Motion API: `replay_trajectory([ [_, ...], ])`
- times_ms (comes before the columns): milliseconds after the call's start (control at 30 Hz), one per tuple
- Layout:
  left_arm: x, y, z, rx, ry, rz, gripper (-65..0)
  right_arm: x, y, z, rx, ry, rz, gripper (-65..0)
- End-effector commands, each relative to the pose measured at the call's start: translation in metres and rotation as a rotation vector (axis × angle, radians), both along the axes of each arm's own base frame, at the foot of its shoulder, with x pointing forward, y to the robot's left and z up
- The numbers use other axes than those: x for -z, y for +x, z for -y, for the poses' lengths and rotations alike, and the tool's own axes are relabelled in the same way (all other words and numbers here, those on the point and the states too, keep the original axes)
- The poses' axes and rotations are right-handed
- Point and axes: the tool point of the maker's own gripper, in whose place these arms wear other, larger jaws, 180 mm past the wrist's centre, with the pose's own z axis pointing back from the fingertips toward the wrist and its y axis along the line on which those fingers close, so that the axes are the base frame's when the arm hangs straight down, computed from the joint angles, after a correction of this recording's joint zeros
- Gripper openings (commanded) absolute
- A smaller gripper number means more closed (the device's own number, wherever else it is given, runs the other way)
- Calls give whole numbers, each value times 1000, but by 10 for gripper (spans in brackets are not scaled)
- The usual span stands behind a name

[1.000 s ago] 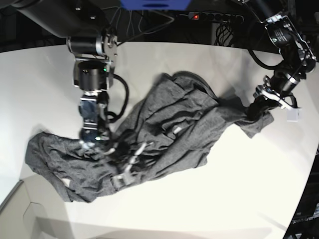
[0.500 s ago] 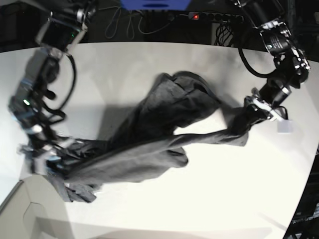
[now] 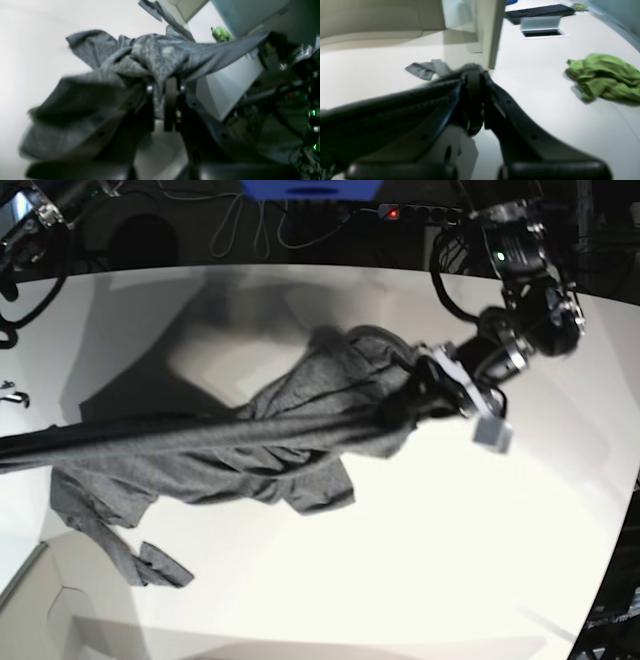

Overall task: Layout the t-shirt on the table in an organized manner, then fold the t-shirt properly
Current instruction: 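Lift the shirt with both grippers and sweep it across the table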

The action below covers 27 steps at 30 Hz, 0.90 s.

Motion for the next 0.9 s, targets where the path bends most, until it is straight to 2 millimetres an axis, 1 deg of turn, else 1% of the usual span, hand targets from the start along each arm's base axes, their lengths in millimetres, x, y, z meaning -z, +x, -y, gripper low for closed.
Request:
replay_trajectory([
  [0, -13, -4, 6, 19, -21, 43, -649, -10, -1, 12, 20, -15, 29, -650],
  [100, -2, -22, 20, 68, -15, 0, -646, 3, -7, 36, 65, 13, -1, -650],
  [200, 13, -32, 33, 115, -12, -52, -645, 12, -11, 51, 90, 31, -18, -650],
  [233, 21, -34, 35, 134, 12, -77, -645, 13, -12, 55, 95, 33, -20, -650],
  [367, 50, -55, 56, 299, 132, -131, -645, 11, -15, 64, 111, 28, -23, -650],
  [400, 57, -59, 57, 337, 175, -138, -644, 10, -15, 64, 111, 27, -22, -650],
  [433, 68, -65, 59, 380, 225, -155, -643, 8, -13, 64, 111, 27, -13, -650],
  [467, 79, -70, 61, 420, 272, -169, -628, 7, -12, 65, 111, 27, -11, -650],
  [533, 95, -79, 61, 474, 342, -194, -582, 7, -12, 65, 112, 25, -10, -650],
  [600, 105, -85, 60, 514, 405, -196, -502, 7, -12, 65, 112, 25, -10, -650],
  [667, 107, -88, 62, 538, 429, -187, -412, 6, -11, 65, 112, 24, -9, -650],
  [800, 107, -87, 57, 536, 441, -186, -238, 6, -11, 65, 113, 23, -8, -650],
  [833, 107, -85, 54, 531, 455, -178, -208, 6, -11, 65, 113, 23, -8, -650],
  [867, 104, -79, 45, 507, 473, -169, -180, 6, -11, 65, 113, 23, -8, -650],
])
